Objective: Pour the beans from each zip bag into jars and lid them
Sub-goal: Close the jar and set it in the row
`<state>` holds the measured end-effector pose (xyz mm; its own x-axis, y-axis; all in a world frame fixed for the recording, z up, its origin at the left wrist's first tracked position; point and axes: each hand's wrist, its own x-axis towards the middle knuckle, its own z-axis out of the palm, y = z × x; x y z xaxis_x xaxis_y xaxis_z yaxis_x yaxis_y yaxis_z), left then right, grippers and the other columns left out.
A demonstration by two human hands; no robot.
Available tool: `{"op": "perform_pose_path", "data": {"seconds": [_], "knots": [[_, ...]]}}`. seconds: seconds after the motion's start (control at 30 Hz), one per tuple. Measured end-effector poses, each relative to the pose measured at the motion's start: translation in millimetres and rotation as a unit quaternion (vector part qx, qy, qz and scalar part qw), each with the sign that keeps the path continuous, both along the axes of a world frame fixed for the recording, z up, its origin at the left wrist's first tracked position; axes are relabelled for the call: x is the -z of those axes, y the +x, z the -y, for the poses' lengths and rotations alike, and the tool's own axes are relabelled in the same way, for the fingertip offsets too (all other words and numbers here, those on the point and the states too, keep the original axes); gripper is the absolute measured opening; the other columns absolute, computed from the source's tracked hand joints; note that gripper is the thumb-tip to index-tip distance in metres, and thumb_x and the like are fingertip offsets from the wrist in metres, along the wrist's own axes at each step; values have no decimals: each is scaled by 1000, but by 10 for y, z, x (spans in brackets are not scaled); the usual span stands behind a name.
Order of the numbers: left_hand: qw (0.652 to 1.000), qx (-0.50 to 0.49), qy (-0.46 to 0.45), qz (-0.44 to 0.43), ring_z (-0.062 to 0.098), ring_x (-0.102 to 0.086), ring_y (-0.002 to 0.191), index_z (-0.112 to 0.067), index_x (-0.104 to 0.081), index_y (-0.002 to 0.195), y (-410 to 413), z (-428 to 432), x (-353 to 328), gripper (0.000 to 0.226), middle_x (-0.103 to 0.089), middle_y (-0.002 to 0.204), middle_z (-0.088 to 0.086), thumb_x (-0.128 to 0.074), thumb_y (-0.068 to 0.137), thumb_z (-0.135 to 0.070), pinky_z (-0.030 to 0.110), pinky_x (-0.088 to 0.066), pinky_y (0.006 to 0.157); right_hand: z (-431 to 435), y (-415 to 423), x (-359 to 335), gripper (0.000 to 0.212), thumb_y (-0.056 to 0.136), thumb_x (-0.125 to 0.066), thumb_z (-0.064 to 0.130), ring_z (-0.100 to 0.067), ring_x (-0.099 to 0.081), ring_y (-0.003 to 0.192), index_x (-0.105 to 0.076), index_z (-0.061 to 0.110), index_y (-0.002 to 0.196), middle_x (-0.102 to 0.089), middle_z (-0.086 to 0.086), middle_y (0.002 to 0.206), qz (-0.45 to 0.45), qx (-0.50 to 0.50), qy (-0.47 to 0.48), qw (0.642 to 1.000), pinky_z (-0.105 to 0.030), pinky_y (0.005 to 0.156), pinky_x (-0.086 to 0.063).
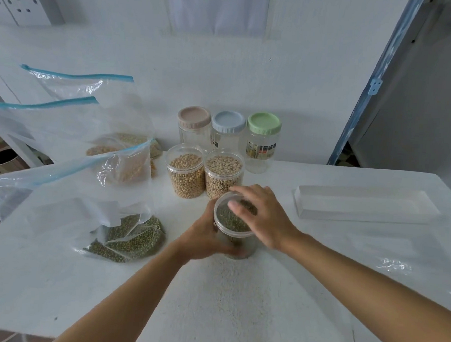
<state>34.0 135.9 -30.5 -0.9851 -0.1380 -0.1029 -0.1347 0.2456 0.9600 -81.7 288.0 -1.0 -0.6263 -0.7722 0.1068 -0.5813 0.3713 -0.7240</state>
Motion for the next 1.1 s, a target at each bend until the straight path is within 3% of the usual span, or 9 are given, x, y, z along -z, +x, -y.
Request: {"op": "perform_pose_path", "data": {"seconds": [0.1,0.17,0.3,0.43,0.57,0.7,0.8,1.0,1.1], "knots": [[991,15,110,77,9,-46,141,-44,-36,153,196,177,-206,95,-52,149,-18,-91,76,-28,40,-40,117,-126,26,56,36,101,-55,49,-15,-63,116,-62,26,127,-68,6,119,333,83,-73,936,-27,89,-48],[971,-18,214,104,15,-45,143,-41,-46,150,282,193,-319,69,-53,151,-13,-75,88,-40,51,-42,115,-215,58,72,37,103,-48,49,-12,-64,115,-67,25,124,-71,5,120,388,82,-82,914,-31,95,-50],[925,-116,328,152,35,-50,136,-42,-58,142,269,2,-395,43,-50,150,7,-58,98,-43,58,-54,100,-237,180,59,34,108,-39,43,-12,-59,117,-65,23,120,-66,2,125,419,134,-111,891,-35,99,-46],[913,-179,346,123,38,-52,131,-37,-65,135,161,-196,-365,32,-54,144,8,-54,105,-32,54,-57,97,-247,228,22,38,105,-45,51,-8,-54,108,-54,21,127,-58,2,126,429,187,-85,880,-45,100,-51],[904,-200,359,116,40,-54,130,-24,-70,129,33,-323,-339,32,-59,141,11,-59,101,-33,55,-56,98,-317,194,42,46,100,-51,55,-19,-57,117,-51,17,126,-57,2,125,455,239,-127,848,-41,93,-51],[893,-210,383,105,37,-60,128,-5,-75,116,-143,-457,-316,39,-66,134,17,-67,94,-35,54,-56,99,-355,174,94,32,103,-54,40,-4,-56,103,-55,19,127,-60,9,115,466,258,-178,827,-31,88,-45],[884,-220,401,96,30,-68,113,0,-73,115,-342,-523,-324,39,-70,118,14,-68,96,-33,50,-58,97,-336,26,99,32,103,-54,33,-6,-59,107,-56,18,131,-64,4,121,448,267,-186,833,-29,84,-45],[869,-241,424,81,20,-72,95,-3,-72,110,-805,-571,-377,33,-78,84,1,-62,101,-33,41,-60,94,-192,-466,50,30,107,-47,31,-15,-62,112,-55,16,132,-66,-1,122,447,251,-197,836,-34,96,-49],[861,-253,435,70,16,-74,77,-1,-70,112,-977,-540,-368,33,-78,81,3,-63,101,-32,39,-60,92,-101,-671,119,43,106,-46,42,-23,-59,123,-49,16,140,-62,-5,132,430,243,-175,852,-47,108,-47]]}}
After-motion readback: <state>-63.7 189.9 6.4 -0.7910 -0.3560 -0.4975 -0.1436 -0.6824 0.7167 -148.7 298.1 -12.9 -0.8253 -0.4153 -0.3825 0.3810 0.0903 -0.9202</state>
